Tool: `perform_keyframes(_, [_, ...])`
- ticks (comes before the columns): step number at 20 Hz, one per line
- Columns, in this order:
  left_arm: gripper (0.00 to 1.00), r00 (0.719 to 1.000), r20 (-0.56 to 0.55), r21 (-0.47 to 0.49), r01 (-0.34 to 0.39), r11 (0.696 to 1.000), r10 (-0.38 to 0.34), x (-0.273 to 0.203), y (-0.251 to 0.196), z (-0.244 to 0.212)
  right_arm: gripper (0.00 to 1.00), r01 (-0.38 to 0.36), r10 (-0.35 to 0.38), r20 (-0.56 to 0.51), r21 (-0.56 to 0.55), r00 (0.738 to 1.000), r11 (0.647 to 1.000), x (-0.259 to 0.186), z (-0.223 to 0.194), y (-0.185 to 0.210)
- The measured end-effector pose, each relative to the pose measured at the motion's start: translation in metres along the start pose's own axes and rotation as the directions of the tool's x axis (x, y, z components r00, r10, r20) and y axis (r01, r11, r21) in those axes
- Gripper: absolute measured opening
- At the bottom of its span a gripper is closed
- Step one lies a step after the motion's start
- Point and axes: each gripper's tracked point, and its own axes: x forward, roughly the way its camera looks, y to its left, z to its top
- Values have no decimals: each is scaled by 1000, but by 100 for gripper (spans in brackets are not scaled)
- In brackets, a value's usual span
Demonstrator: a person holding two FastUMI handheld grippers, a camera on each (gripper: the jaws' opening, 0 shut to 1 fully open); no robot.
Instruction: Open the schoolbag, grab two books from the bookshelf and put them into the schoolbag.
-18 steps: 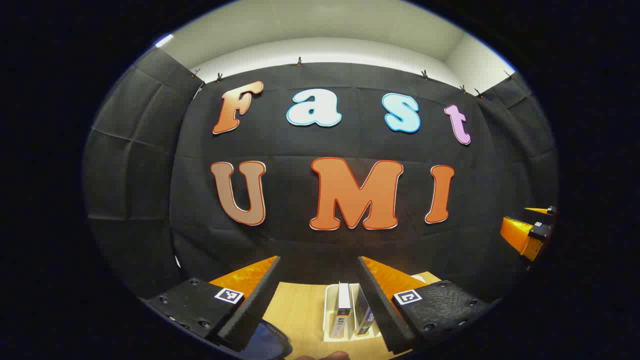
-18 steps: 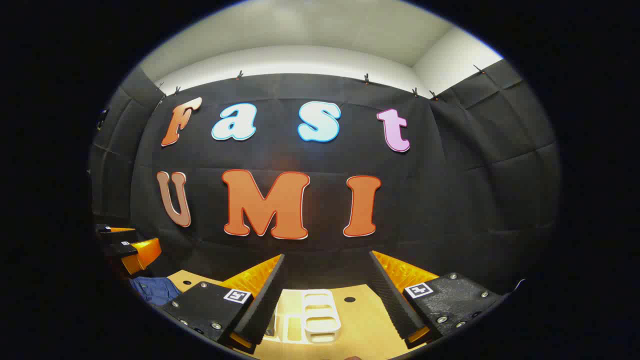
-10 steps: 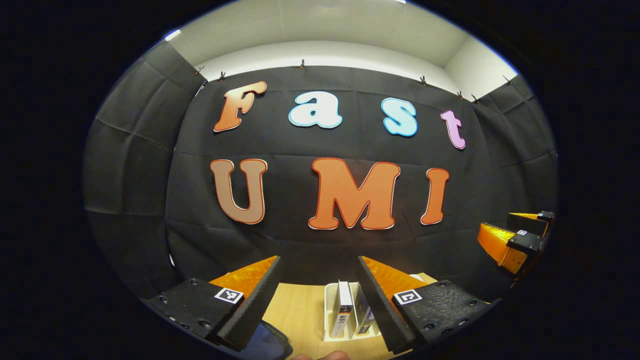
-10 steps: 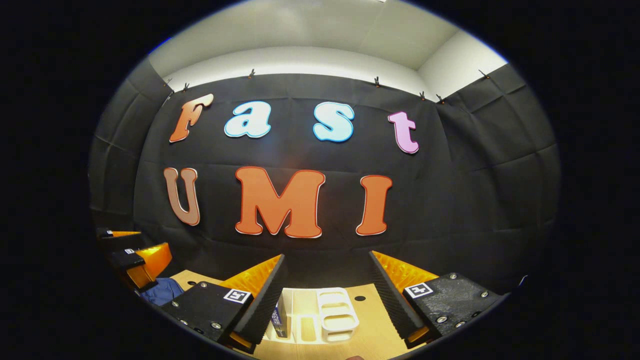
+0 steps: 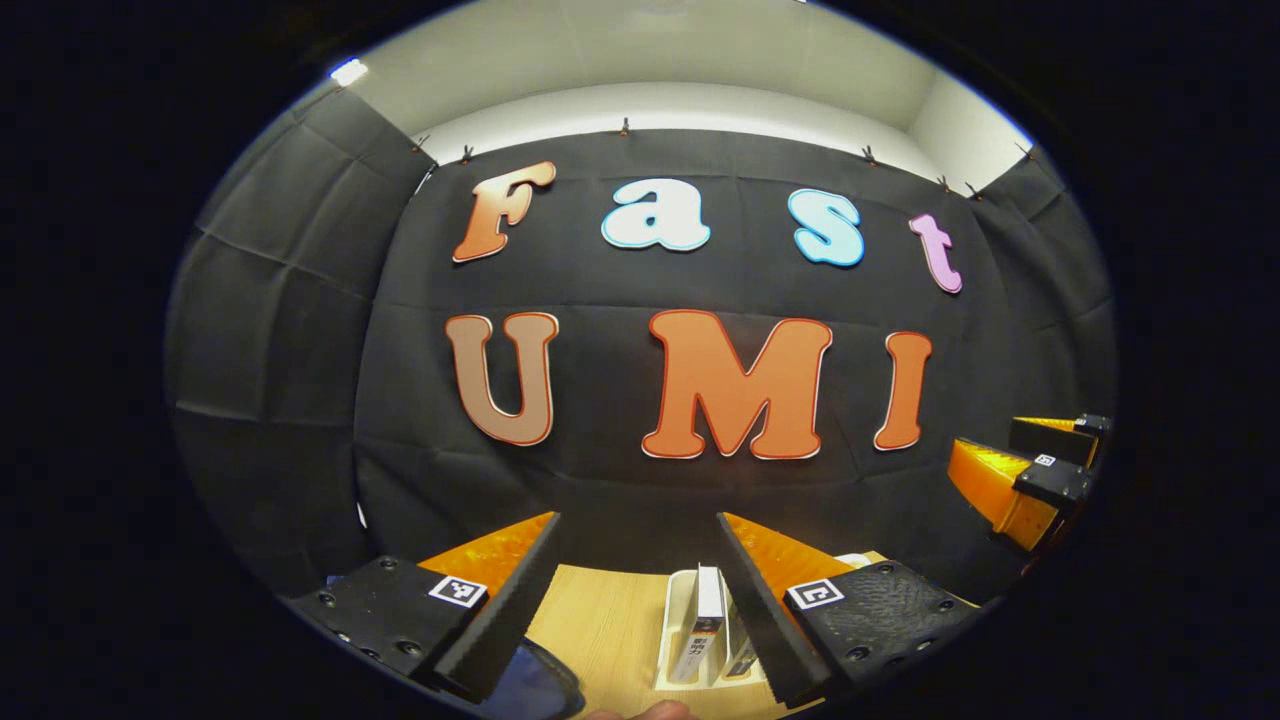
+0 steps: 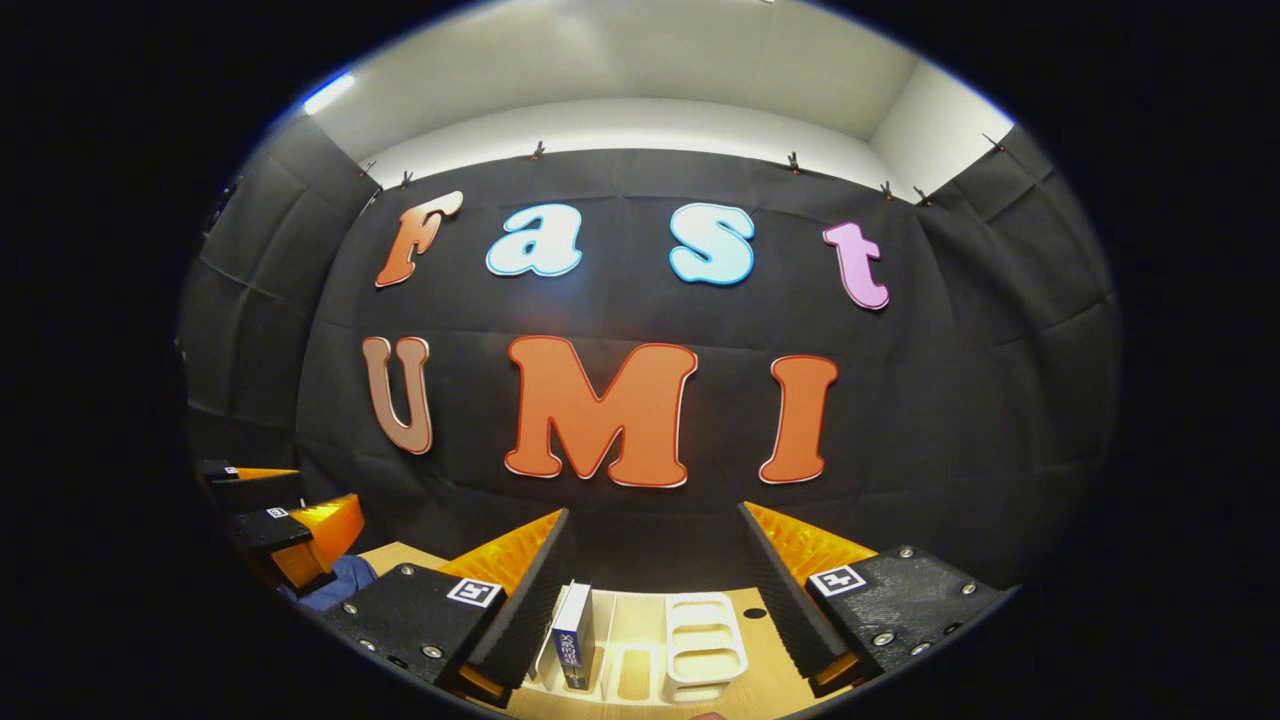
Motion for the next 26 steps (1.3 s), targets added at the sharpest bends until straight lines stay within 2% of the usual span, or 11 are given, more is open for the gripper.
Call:
perform_keyframes(4, [93,998,6,20,-58,998,58,4,1,-5,96,-58,59,29,-17,998,998,7,-4,-3])
perform_keyframes(7, [91,998,7,38,-63,997,63,5,3,-5,96,-70,70,12,-8,997,998,9,-10,3])
perform_keyframes(10, [93,999,24,70,-29,997,27,17,4,1,96,-29,29,14,-6,999,1000,13,-14,10])
perform_keyframes(11, [91,999,35,76,-16,997,13,19,5,-2,100,-22,22,18,-20,1000,1000,15,-16,16])
perform_keyframes(12, [91,1000,29,74,-3,997,1,23,6,-4,95,-11,12,11,-29,1000,1000,17,-17,19])
perform_keyframes(13, [91,1000,4,68,12,998,-13,23,6,-10,100,-6,5,-12,-28,1000,1000,19,-22,24])
perform_keyframes(14, [91,1000,-9,73,16,997,-15,24,9,-14,95,-2,1,-36,-20,999,1000,19,-28,28])
perform_keyframes(16, [93,1000,3,70,22,997,-23,31,15,-10,96,12,-12,-45,-3,999,1000,20,-28,31])
perform_keyframes(18, [90,1000,5,78,29,996,-30,35,19,-10,96,34,-34,-50,3,998,999,23,-28,29])
perform_keyframes(19, [93,999,7,77,33,996,-34,36,19,-11,95,44,-43,-50,7,998,999,24,-28,29])
perform_keyframes(26, [91,999,17,71,28,997,-29,46,31,-9,96,64,-63,-56,7,996,998,30,-32,34])
